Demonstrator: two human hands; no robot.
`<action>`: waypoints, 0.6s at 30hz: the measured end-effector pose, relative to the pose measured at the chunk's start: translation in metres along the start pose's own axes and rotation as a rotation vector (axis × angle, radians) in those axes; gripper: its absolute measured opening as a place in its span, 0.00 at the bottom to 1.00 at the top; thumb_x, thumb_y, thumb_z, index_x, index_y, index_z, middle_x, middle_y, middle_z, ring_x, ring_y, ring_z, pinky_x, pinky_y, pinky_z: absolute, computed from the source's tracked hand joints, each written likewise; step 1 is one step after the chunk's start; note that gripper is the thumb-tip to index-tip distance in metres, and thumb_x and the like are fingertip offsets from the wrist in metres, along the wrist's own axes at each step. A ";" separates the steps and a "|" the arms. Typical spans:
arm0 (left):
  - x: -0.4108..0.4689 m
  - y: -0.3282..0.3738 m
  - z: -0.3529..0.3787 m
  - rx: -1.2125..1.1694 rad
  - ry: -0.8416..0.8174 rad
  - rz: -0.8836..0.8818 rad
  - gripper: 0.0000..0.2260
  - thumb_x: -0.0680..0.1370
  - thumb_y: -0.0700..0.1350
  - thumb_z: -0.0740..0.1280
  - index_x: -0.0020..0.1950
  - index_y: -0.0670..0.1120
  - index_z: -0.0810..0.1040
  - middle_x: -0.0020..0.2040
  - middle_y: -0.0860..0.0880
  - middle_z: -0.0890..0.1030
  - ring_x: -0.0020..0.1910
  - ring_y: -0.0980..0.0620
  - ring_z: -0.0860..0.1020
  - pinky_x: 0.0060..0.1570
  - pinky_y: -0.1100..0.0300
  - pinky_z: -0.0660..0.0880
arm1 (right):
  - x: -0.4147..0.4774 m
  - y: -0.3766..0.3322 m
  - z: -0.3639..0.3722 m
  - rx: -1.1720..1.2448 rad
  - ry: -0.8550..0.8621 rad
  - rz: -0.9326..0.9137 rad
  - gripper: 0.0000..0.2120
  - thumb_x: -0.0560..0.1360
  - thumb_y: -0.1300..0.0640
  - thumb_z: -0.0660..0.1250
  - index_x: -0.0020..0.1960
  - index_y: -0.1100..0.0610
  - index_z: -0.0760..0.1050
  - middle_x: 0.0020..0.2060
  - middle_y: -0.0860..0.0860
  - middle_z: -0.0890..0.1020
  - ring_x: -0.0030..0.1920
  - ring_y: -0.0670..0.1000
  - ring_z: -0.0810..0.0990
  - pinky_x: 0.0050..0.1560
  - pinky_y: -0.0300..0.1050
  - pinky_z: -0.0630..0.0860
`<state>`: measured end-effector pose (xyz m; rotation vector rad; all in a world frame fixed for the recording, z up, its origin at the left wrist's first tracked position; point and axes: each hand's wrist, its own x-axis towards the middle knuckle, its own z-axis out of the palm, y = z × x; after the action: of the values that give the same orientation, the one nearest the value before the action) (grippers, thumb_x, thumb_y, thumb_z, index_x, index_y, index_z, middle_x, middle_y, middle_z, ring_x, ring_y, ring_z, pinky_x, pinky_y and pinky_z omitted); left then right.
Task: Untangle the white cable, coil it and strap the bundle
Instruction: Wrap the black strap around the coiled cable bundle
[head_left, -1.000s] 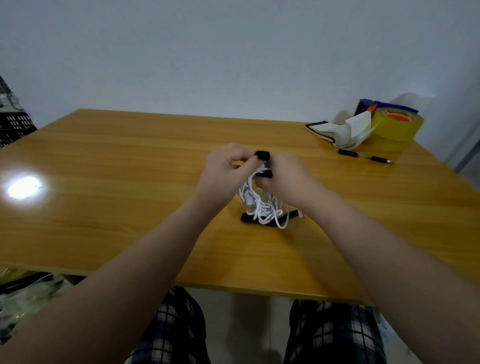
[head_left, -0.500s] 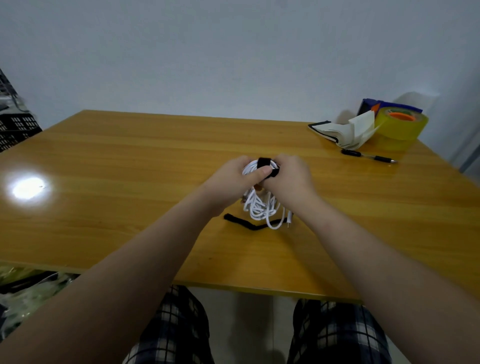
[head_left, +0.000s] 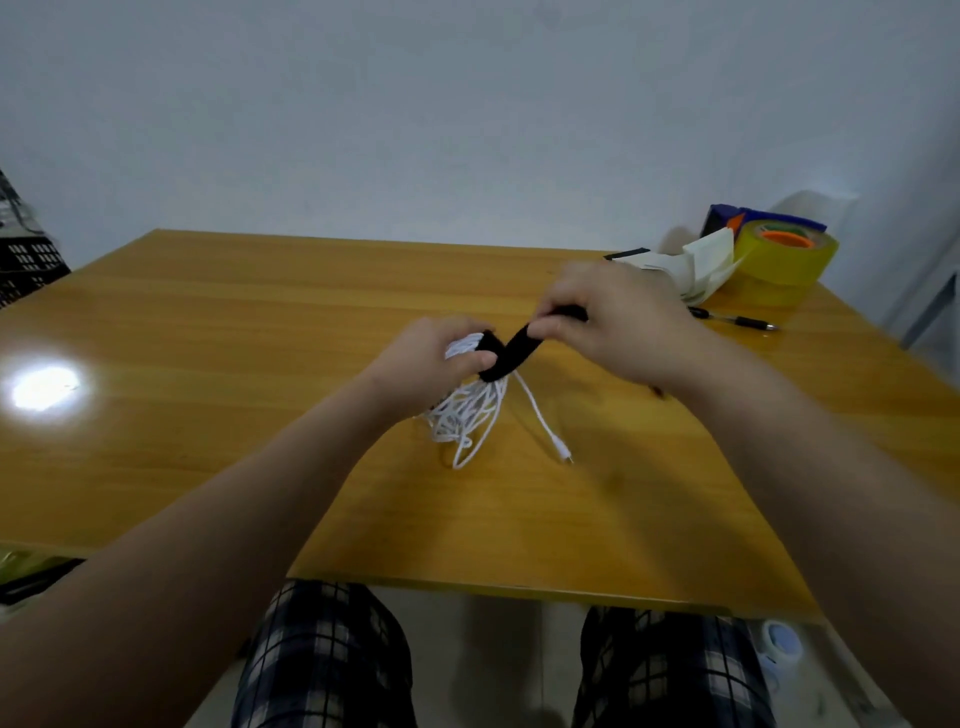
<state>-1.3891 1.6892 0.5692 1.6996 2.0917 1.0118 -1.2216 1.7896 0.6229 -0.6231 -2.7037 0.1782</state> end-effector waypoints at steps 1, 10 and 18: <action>-0.002 0.003 0.000 -0.028 -0.038 0.039 0.16 0.79 0.44 0.65 0.66 0.46 0.76 0.56 0.51 0.81 0.46 0.61 0.79 0.45 0.71 0.68 | 0.003 0.005 -0.001 0.073 0.085 -0.002 0.08 0.76 0.50 0.65 0.48 0.53 0.80 0.42 0.48 0.74 0.45 0.50 0.73 0.47 0.52 0.72; -0.012 0.023 0.007 -0.141 -0.085 0.148 0.16 0.75 0.46 0.70 0.62 0.49 0.77 0.49 0.61 0.79 0.47 0.67 0.77 0.47 0.74 0.70 | 0.016 0.012 0.049 0.555 0.088 0.244 0.11 0.77 0.56 0.64 0.36 0.49 0.73 0.46 0.51 0.73 0.53 0.51 0.73 0.58 0.50 0.68; -0.010 0.016 0.014 -0.514 0.022 -0.053 0.06 0.77 0.44 0.68 0.52 0.45 0.80 0.31 0.48 0.76 0.33 0.47 0.74 0.36 0.53 0.70 | 0.004 -0.006 0.051 1.009 0.229 0.321 0.10 0.78 0.54 0.64 0.44 0.58 0.81 0.40 0.55 0.84 0.40 0.49 0.82 0.45 0.44 0.78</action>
<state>-1.3659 1.6854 0.5675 1.3698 1.6777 1.4036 -1.2461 1.7837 0.5783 -0.6612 -1.9030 1.3355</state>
